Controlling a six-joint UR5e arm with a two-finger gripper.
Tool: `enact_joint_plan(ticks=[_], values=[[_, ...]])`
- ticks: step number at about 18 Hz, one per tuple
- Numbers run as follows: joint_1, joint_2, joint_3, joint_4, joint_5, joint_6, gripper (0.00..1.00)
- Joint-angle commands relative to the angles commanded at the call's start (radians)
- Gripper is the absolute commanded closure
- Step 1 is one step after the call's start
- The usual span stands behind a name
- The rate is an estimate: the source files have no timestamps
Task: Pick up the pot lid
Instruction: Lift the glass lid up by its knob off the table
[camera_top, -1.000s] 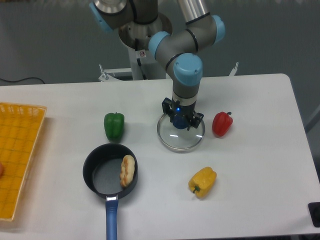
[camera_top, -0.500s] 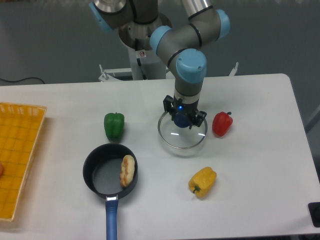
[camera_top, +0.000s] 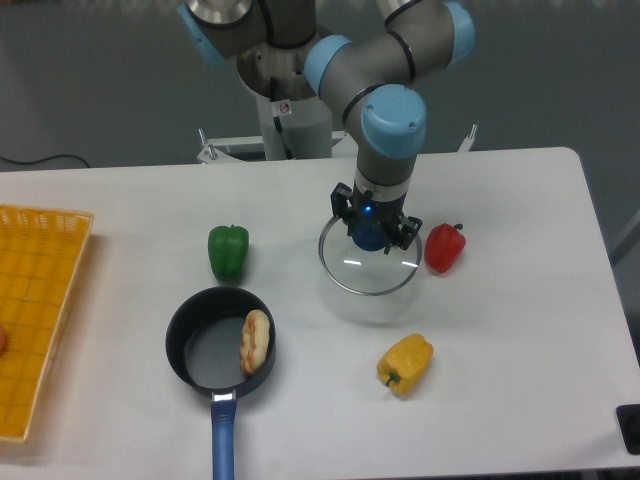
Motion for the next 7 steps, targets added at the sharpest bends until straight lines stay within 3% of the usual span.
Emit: enact_joint_plan(ticks=[7], values=[[0.000,0.005,0.003,-0.002,0.000,0.002,0.46]])
